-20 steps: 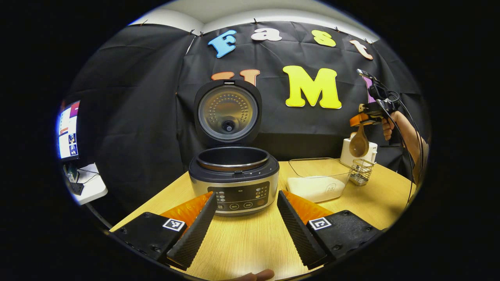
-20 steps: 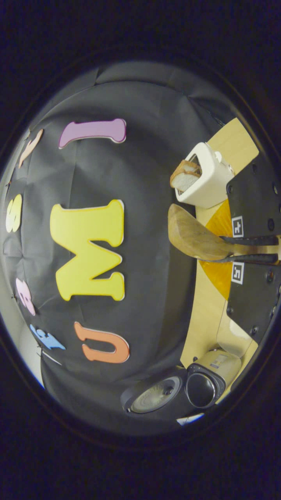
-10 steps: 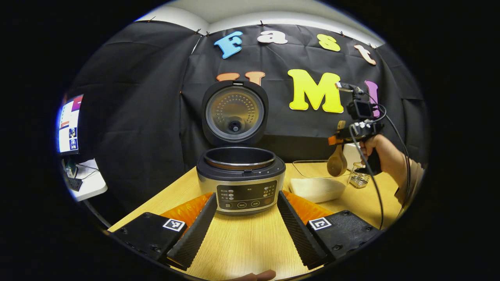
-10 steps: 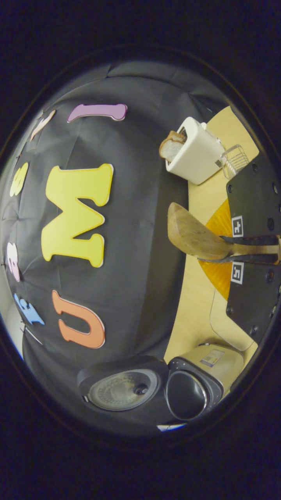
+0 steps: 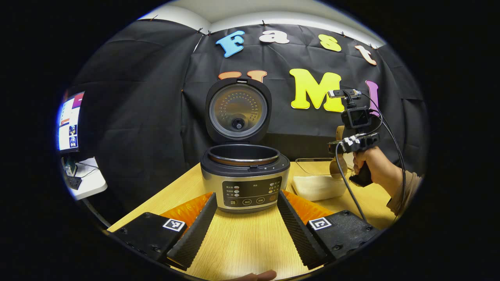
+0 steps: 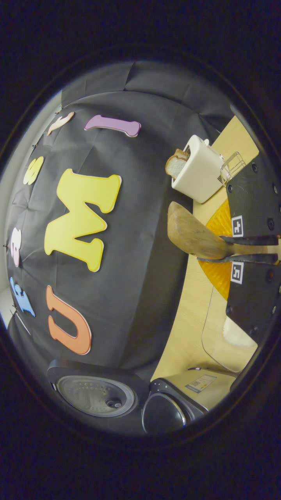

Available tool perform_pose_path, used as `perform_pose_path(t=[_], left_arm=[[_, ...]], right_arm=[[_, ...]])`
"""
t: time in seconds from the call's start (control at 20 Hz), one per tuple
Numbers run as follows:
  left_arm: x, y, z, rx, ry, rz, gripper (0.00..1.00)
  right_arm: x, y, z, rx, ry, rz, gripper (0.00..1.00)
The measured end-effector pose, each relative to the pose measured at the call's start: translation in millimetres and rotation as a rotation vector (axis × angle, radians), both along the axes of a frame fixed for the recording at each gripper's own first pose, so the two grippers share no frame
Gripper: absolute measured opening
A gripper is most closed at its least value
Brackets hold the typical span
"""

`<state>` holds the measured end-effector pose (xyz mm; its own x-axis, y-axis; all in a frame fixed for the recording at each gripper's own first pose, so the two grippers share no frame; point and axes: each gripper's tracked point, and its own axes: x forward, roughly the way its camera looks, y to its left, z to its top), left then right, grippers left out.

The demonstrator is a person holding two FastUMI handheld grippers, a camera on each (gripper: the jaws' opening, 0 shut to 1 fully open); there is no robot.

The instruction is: Close the left gripper, press the button to open the rice cooker; take a wooden spoon from the chopstick holder with the right hand, scoop a spoonful of rice and pour it into the rice cooker, then put the wooden spoon back into the chopstick holder.

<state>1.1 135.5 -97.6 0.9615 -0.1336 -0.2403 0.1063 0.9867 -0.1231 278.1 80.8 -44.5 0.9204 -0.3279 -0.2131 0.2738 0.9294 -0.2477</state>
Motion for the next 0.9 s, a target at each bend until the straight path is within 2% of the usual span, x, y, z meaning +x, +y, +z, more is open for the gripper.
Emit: perform_pose_path(t=[0.1,0.2,0.55,0.9], left_arm=[[-2.3,-1.5,2.8,-0.024,-0.006,-0.007,0.99],[-3.4,1.1,5.3,-0.028,-0.015,-0.003,0.99],[-10.2,1.7,6.2,-0.013,-0.019,-0.016,0.99],[-13.0,11.9,15.6,-0.019,-0.046,0.012,0.99]], right_arm=[[-3.1,4.1,-8.9,-0.03,0.009,-0.024,0.08],[-7.6,17.5,-13.2,-0.002,0.012,-0.029,0.08],[-18.9,56.9,-31.4,0.412,0.068,-0.029,0.08],[-19.3,60.7,-35.9,0.669,0.08,-0.008,0.08]])
